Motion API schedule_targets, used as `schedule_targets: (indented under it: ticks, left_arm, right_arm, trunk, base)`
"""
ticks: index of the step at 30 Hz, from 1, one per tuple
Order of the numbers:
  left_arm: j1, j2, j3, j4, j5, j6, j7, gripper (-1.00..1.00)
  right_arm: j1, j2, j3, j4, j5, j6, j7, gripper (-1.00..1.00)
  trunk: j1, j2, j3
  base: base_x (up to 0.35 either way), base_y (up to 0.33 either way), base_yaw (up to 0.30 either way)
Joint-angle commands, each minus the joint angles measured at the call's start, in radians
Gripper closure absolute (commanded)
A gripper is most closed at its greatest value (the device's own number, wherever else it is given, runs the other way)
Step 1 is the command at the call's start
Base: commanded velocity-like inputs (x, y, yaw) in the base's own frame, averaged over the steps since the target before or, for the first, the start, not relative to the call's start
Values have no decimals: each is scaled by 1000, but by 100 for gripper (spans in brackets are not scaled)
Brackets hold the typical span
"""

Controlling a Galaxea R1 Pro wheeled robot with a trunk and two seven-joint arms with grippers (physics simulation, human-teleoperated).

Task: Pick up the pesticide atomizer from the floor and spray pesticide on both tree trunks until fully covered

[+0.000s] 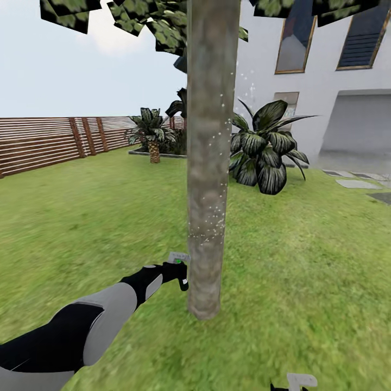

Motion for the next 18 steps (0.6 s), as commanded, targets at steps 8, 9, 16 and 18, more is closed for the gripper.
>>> schedule_targets:
  ticks: [8, 9, 16, 18]
  left_arm:
    - [0, 0, -5, -2, 1, 5, -1, 100]
    - [0, 0, -5, -2, 1, 5, -1, 100]
    - [0, 0, -5, -2, 1, 5, -1, 100]
    - [0, 0, -5, -2, 1, 5, 2, 100]
  right_arm:
    - [-2, 0, 9, 4, -10, -7, -1, -100]
    - [-2, 0, 9, 4, -10, -7, 0, -100]
    - [-2, 0, 8, 4, -10, -7, -1, -100]
    - [-2, 0, 8, 4, -10, -7, -1, -100]
  trunk:
    - [0, -2, -2]
    - [0, -2, -2]
    - [0, -2, -2]
    - [0, -2, -2]
  base:
    - [-163, 213, -253]
    - [-146, 287, -79]
    - [-35, 164, -158]
    - [-3, 18, -34]
